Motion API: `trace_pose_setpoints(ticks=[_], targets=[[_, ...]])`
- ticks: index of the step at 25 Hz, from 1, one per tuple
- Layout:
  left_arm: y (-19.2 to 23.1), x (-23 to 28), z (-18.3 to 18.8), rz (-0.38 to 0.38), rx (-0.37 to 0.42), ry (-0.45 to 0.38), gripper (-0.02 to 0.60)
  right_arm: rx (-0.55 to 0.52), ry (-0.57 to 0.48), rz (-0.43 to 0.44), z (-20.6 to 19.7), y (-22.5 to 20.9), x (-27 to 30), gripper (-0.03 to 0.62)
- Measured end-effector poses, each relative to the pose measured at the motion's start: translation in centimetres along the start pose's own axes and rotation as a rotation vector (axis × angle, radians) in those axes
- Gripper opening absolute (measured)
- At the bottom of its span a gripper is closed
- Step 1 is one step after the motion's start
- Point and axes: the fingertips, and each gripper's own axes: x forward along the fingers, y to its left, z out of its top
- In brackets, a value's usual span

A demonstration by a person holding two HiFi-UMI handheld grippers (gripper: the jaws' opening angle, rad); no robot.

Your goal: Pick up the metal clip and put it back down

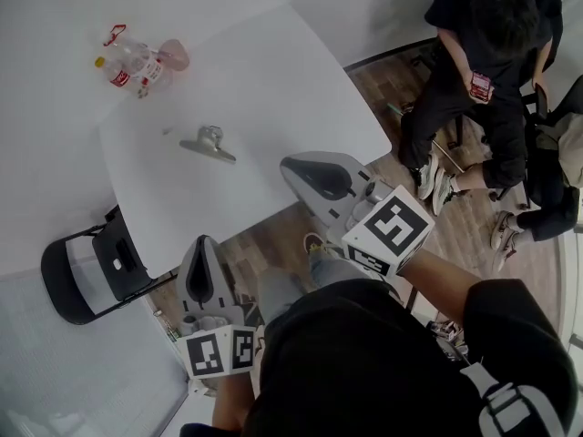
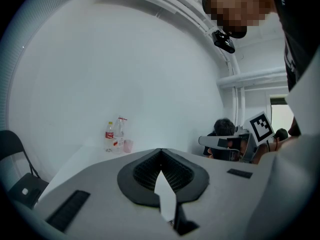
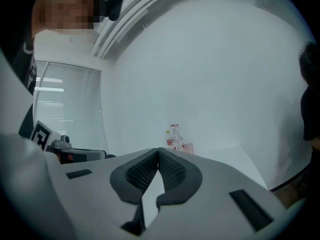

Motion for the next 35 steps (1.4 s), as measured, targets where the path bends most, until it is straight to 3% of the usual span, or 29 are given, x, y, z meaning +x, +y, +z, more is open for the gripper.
trace_pose_setpoints(ticks=[22,35], targets=[[-1.1,0.2,2.8,-0.023,0.07,-0.08,0.014,-0.037,-0.051,0.021,1.4,0.6,-0.6,0.017],[4.2,4.5,3.0,-0.036,0.041,-0.062,0.012,-0.047,0.001,0.022,0.7,-0.4,5.8,0.017]])
